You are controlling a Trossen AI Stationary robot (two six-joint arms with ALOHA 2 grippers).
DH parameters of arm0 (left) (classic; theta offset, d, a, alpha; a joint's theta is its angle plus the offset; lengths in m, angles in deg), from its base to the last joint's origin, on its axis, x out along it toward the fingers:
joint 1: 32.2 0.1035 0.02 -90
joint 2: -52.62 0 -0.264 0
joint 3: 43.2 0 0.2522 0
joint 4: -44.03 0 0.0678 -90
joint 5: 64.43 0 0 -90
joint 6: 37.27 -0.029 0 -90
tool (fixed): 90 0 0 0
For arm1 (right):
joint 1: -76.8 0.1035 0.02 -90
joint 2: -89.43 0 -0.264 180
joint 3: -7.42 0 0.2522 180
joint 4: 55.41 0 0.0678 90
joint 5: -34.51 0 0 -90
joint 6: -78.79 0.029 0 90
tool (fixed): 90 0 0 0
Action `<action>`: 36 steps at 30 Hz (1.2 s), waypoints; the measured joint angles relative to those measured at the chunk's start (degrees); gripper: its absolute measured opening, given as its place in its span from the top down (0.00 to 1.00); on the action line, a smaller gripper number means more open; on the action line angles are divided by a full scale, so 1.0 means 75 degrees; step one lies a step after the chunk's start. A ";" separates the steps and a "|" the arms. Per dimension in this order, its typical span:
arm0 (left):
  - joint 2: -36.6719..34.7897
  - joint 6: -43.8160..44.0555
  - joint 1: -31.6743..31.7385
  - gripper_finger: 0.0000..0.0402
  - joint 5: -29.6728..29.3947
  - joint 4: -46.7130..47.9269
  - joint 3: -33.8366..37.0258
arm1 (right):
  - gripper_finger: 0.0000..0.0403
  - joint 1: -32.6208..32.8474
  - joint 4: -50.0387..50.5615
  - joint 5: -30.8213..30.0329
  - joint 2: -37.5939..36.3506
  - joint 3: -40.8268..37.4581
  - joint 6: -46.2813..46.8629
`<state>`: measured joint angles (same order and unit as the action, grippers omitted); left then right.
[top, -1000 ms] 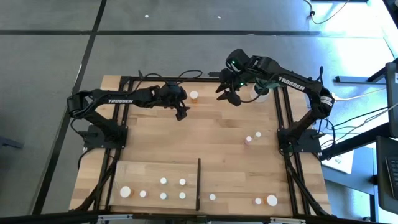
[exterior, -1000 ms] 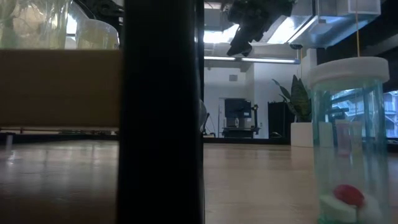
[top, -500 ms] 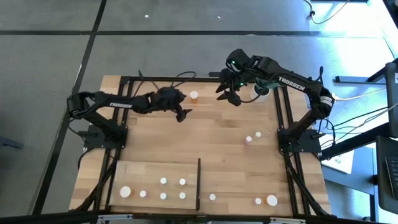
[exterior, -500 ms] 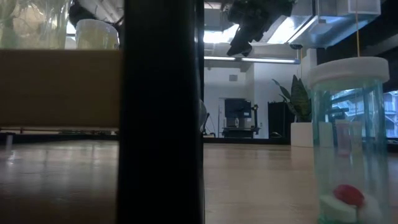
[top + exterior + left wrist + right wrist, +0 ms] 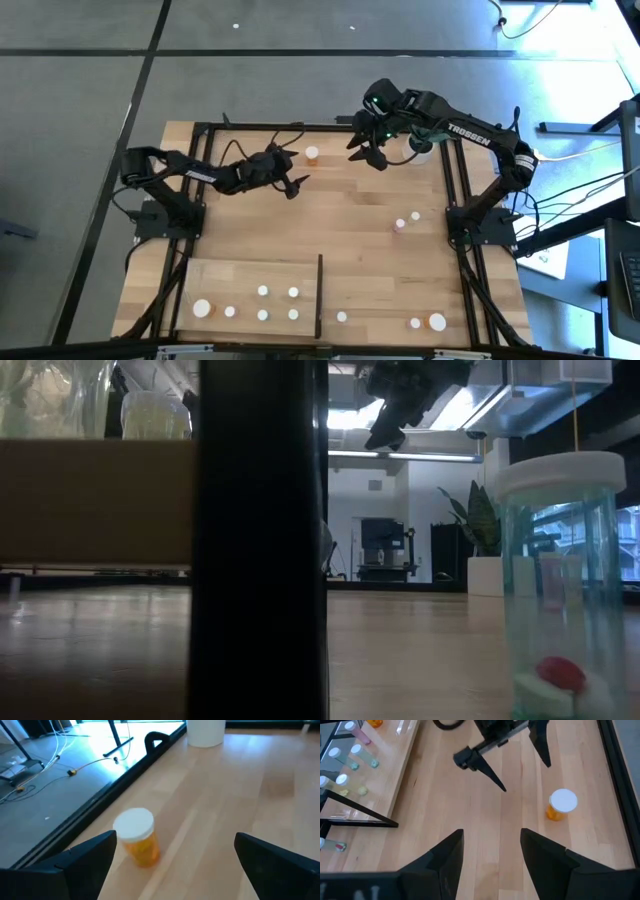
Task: Pick and place medicine bottles onto shelf by color
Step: Put the top orange pill bottle on the shelf aligned with the other orange pill bottle
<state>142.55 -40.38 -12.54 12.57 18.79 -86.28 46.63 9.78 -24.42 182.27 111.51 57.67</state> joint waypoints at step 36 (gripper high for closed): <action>0.2116 0.0784 0.0610 0.01 -0.0027 -0.2147 -0.0386 | 0.51 0.0000 -0.0124 -0.0001 0.0000 0.0000 0.0000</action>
<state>158.42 -34.51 -7.97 12.36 2.68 -89.18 46.63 8.85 -24.42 182.27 111.51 57.67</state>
